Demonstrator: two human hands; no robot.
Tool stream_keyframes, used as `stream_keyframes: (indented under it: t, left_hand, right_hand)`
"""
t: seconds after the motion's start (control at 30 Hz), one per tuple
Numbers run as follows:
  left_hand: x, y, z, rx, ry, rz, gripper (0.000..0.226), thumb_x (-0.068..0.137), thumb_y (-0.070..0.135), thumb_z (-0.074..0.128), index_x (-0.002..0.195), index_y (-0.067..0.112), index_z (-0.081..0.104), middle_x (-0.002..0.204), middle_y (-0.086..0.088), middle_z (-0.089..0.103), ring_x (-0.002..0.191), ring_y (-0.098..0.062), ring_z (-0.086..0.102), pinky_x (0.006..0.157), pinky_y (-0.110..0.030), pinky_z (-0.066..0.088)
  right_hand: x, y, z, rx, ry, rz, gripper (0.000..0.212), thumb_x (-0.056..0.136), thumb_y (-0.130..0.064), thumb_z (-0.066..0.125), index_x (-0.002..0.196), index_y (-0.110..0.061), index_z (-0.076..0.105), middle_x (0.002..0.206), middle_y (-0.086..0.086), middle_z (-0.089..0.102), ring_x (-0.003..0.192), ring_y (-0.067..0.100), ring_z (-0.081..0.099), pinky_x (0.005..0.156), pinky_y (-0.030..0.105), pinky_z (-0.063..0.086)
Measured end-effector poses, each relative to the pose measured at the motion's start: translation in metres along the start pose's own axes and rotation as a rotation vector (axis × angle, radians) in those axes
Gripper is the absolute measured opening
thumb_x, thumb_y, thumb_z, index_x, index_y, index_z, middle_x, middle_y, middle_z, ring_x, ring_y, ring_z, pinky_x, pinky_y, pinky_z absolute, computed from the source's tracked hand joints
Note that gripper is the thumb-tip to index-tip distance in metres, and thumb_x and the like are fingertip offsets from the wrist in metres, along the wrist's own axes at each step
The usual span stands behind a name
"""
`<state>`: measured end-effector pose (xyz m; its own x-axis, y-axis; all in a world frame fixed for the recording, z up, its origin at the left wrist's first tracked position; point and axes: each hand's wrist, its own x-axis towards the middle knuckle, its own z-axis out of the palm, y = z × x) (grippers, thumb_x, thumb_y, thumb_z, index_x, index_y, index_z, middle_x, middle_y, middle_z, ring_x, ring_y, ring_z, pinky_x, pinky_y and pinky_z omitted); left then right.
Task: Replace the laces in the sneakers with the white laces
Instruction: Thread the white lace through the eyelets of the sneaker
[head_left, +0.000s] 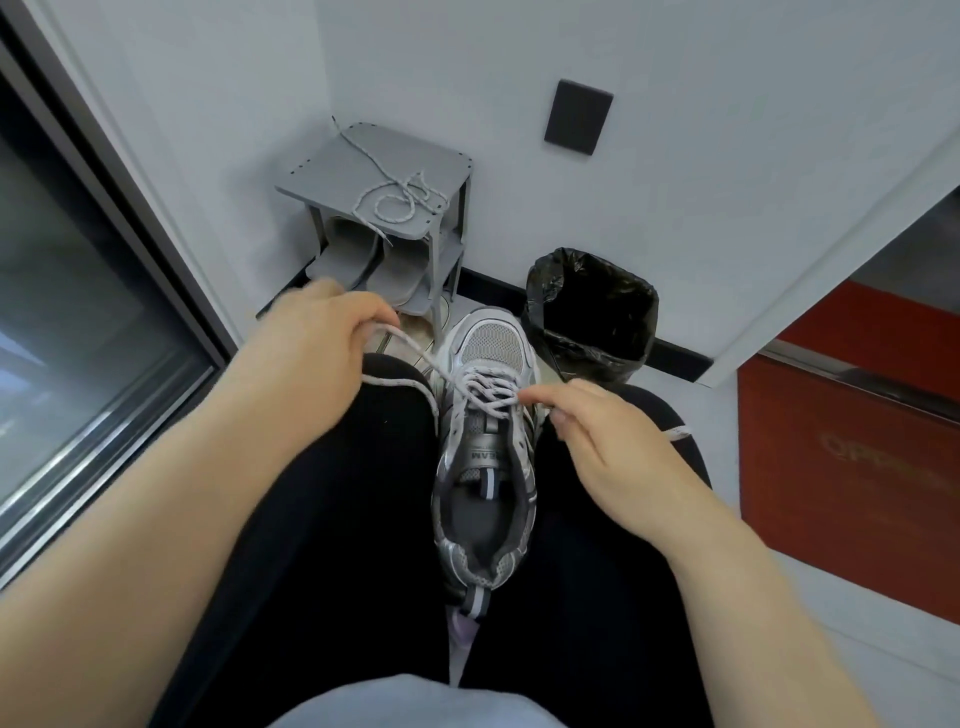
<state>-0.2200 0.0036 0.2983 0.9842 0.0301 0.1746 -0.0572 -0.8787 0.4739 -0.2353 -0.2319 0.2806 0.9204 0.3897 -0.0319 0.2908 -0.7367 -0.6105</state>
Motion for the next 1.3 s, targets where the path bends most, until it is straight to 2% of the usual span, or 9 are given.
stream_keyframes:
  t: [0.07,0.23,0.4,0.57,0.73,0.93,1.07,1.2,1.3]
  left_hand:
    - [-0.001,0.003,0.003,0.038,0.122,0.031,0.029,0.089,0.010,0.048,0.103,0.027,0.068,0.105,-0.003,0.055,0.104,-0.031,0.045,0.090,-0.036,0.030]
    - [-0.023,0.041,0.037,0.076,-0.158,0.196,0.025,0.088,0.042,0.046,0.100,0.036,0.067,0.097,0.010,0.049,0.103,-0.020,0.039,0.088,-0.032,0.022]
    - [-0.031,0.046,0.061,-0.006,-0.133,0.178,0.018,0.087,0.033,0.055,0.100,0.035,0.068,0.090,0.017,0.036,0.095,-0.011,0.029,0.082,-0.024,0.013]
    - [-0.034,0.042,0.070,-0.078,-0.011,0.176,0.007,0.074,0.026,0.072,0.081,0.029,0.073,0.080,0.016,0.038,0.084,-0.012,0.032,0.075,-0.023,0.010]
    - [-0.033,0.041,0.076,-0.072,0.041,0.174,0.009,0.068,0.027,0.075,0.077,0.028,0.073,0.076,0.015,0.043,0.078,-0.020,0.047,0.070,-0.023,0.010]
    - [-0.034,0.040,0.079,-0.102,0.062,0.162,0.005,0.071,0.031,0.069,0.073,0.028,0.072,0.075,0.012,0.049,0.079,-0.021,0.047,0.080,-0.029,0.018]
    - [-0.034,0.041,0.078,-0.063,0.075,0.171,0.011,0.069,0.035,0.063,0.071,0.029,0.072,0.073,0.013,0.048,0.075,-0.020,0.049,0.077,-0.028,0.018]
    - [-0.034,0.034,0.068,-0.076,0.054,0.195,0.005,0.070,0.029,0.069,0.066,0.027,0.068,0.076,0.015,0.040,0.078,-0.014,0.036,0.076,-0.035,0.027]
    - [-0.037,0.029,0.056,-0.127,-0.006,0.117,0.008,0.073,0.021,0.074,0.070,0.022,0.067,0.081,0.012,0.042,0.085,-0.014,0.034,0.079,-0.033,0.025]
  right_hand:
    - [0.000,0.005,0.003,-0.021,-0.017,0.023,0.030,0.097,-0.013,0.042,0.120,-0.031,0.050,0.083,-0.018,0.060,0.085,-0.002,0.052,0.078,0.019,0.039]
    - [0.003,0.007,0.005,0.076,0.052,0.099,0.017,0.091,-0.015,0.055,0.086,-0.031,0.058,0.080,-0.011,0.069,0.073,-0.003,0.062,0.075,0.025,0.051]
    - [0.005,0.007,0.011,0.042,0.133,0.060,0.015,0.085,-0.014,0.061,0.088,-0.025,0.070,0.083,-0.009,0.069,0.077,0.007,0.064,0.077,0.035,0.052]
    - [0.009,0.005,0.013,-0.022,0.155,-0.031,0.012,0.083,-0.014,0.066,0.086,-0.023,0.074,0.082,-0.008,0.064,0.080,0.009,0.059,0.076,0.027,0.048]
    - [0.011,0.001,0.012,0.115,0.196,0.089,0.010,0.078,-0.013,0.072,0.082,-0.022,0.070,0.073,-0.021,0.063,0.081,-0.010,0.058,0.071,0.000,0.038]
    - [0.008,0.002,0.007,0.168,0.190,0.126,0.009,0.083,-0.021,0.067,0.086,-0.030,0.070,0.079,-0.015,0.066,0.076,-0.002,0.062,0.070,0.009,0.046]
    - [0.008,-0.001,0.012,0.183,0.217,0.137,0.018,0.079,-0.016,0.071,0.082,-0.032,0.063,0.074,-0.013,0.065,0.071,0.004,0.062,0.071,0.018,0.050]
    - [0.015,-0.001,0.012,-0.105,0.304,0.060,0.019,0.081,-0.021,0.070,0.097,-0.029,0.065,0.097,-0.012,0.059,0.088,0.006,0.050,0.082,0.022,0.043]
    - [0.022,0.000,0.008,-0.335,0.168,0.051,0.014,0.083,-0.031,0.067,0.095,-0.026,0.070,0.104,-0.008,0.058,0.098,0.014,0.044,0.088,0.030,0.036]
